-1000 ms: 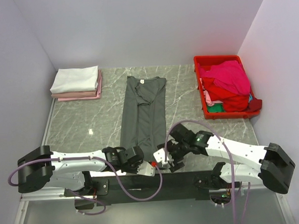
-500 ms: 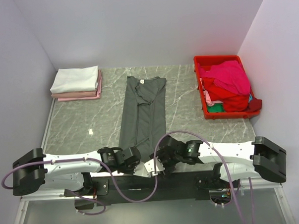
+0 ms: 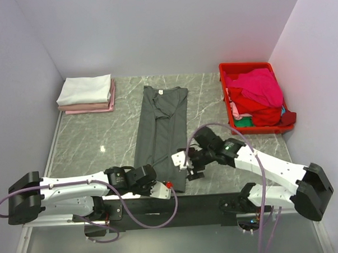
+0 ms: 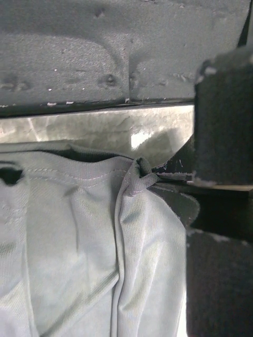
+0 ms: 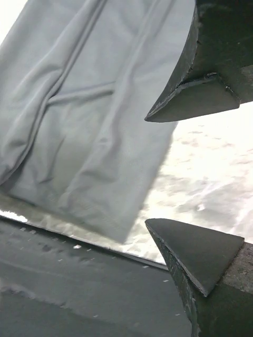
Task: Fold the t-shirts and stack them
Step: Fold the tshirt
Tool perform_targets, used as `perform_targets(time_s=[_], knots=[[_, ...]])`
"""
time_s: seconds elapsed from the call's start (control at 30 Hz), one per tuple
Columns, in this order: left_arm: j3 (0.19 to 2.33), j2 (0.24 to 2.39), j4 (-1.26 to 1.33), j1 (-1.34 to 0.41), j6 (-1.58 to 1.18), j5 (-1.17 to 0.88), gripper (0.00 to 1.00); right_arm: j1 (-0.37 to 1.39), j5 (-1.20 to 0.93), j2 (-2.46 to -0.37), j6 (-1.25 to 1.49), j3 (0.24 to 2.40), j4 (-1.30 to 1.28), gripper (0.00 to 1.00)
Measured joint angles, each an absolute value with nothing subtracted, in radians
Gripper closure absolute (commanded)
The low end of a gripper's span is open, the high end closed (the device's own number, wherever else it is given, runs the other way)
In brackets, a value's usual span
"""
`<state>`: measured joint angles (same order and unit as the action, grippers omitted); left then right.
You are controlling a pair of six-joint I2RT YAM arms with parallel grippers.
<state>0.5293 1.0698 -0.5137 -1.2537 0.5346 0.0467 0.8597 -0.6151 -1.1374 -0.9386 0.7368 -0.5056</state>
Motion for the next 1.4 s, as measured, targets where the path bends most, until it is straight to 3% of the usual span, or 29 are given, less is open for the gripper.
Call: perform_targets(time_s=[0.13, 0.2, 0.23, 0.27, 0.37, 0.5, 0.6, 0.73, 0.9, 1.07, 1.27, 1.4], knots=[[0.530, 1.069, -0.492, -1.254, 0.534, 0.039, 1.00, 0.753, -0.683, -1.101, -0.994, 0.741, -0.596, 0.20], [0.535, 1.076, -0.490, -1.254, 0.532, 0.032, 0.82, 0.719, -0.704, -1.095, -1.006, 0.740, -0.628, 0.20], [0.542, 1.082, -0.494, -1.254, 0.531, 0.030, 0.66, 0.701, -0.707, -1.094, -0.996, 0.739, -0.633, 0.20], [0.554, 1.091, -0.504, -1.254, 0.527, 0.028, 0.39, 0.682, -0.706, -1.093, -0.973, 0.738, -0.631, 0.20], [0.605, 1.098, -0.536, -1.254, 0.500, 0.033, 0.22, 0.602, -0.694, -1.111, -0.860, 0.740, -0.587, 0.22], [0.652, 1.020, -0.541, -1.254, 0.466, 0.057, 0.13, 0.463, -0.670, -1.250, -0.591, 0.794, -0.458, 0.23], [0.661, 0.910, -0.507, -1.244, 0.422, 0.091, 0.01, 0.390, -0.608, -1.386, -0.358, 0.857, -0.348, 0.33], [0.683, 0.857, -0.392, -1.116, 0.274, 0.162, 0.00, 0.334, -0.511, -1.600, -0.062, 0.994, -0.265, 0.41], [0.840, 1.021, -0.314, -0.740, 0.010, 0.145, 0.01, 0.313, -0.453, -1.857, 0.163, 1.175, -0.216, 0.40], [0.882, 1.141, -0.233, -0.473, -0.214, 0.020, 0.04, 0.308, -0.405, -1.974, 0.297, 1.257, -0.207, 0.41], [0.873, 1.291, -0.118, -0.220, -0.427, -0.182, 0.16, 0.304, -0.388, -2.062, 0.392, 1.362, -0.203, 0.56], [0.868, 1.398, -0.070, -0.172, -0.502, -0.277, 0.21, 0.297, -0.411, -2.111, 0.430, 1.417, -0.208, 0.70]])
